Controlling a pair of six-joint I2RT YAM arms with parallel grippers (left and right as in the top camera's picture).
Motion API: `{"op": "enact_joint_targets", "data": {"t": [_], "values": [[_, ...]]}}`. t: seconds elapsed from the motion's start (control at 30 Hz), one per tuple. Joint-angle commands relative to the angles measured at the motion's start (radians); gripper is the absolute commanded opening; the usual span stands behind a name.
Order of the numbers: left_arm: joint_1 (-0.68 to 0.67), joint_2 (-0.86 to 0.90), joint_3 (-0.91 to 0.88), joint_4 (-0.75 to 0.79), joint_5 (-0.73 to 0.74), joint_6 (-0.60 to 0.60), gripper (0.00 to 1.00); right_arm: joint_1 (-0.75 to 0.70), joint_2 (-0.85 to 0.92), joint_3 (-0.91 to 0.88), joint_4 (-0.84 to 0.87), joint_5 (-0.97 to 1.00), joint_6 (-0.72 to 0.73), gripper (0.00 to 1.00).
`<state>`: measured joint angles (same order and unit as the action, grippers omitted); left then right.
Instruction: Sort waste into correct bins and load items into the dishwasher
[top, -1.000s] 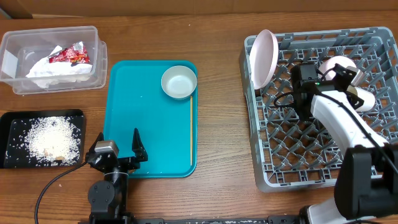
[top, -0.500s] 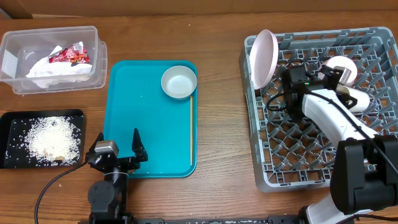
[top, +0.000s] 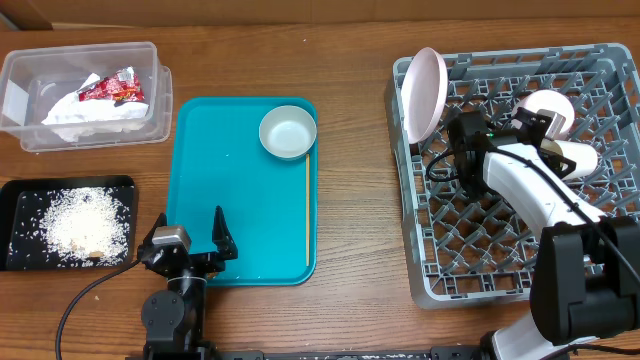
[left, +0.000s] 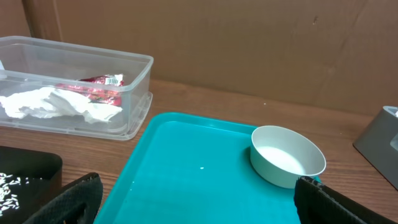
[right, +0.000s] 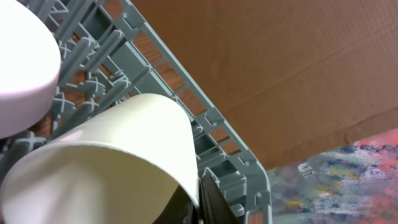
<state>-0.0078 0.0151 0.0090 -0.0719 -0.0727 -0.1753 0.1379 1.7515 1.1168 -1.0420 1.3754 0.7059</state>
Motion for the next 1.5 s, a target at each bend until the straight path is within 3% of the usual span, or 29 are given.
{"op": "enact_joint_targets", "data": {"t": [0.0,0.53,0.57,0.63,0.7,0.9,1.1,1.33,1.37,1.47], "values": [[-0.004,-0.009,-0.004,0.002,-0.013,0.022,1.00,-0.004,0.004,-0.007,0.013,-0.011,0.024,0.04],[-0.004,-0.009,-0.004,0.002,-0.012,0.022,1.00,-0.004,0.057,-0.070,0.079,0.026,0.024,0.04],[-0.004,-0.009,-0.004,0.002,-0.012,0.022,1.00,-0.001,0.057,-0.070,0.079,0.026,0.024,0.05],[-0.004,-0.009,-0.004,0.002,-0.012,0.022,1.00,0.000,0.057,-0.068,0.080,-0.006,0.025,0.20],[-0.004,-0.009,-0.004,0.002,-0.013,0.022,1.00,0.000,0.055,-0.066,0.080,-0.098,0.025,0.25],[-0.004,-0.009,-0.004,0.002,-0.012,0.022,1.00,0.001,0.055,-0.061,0.068,-0.266,0.028,0.14],[-0.004,-0.009,-0.004,0.002,-0.013,0.022,1.00,0.009,0.031,-0.027,0.014,-0.327,0.031,0.15],[-0.004,-0.009,-0.004,0.002,-0.012,0.022,1.00,0.008,-0.161,-0.011,0.006,-0.470,0.110,0.15],[-0.004,-0.009,-0.004,0.002,-0.013,0.022,1.00,0.008,-0.206,-0.003,0.013,-0.496,0.109,0.18],[-0.004,-0.009,-0.004,0.002,-0.012,0.022,1.00,0.007,-0.325,0.031,0.039,-0.541,0.105,0.40]]}}
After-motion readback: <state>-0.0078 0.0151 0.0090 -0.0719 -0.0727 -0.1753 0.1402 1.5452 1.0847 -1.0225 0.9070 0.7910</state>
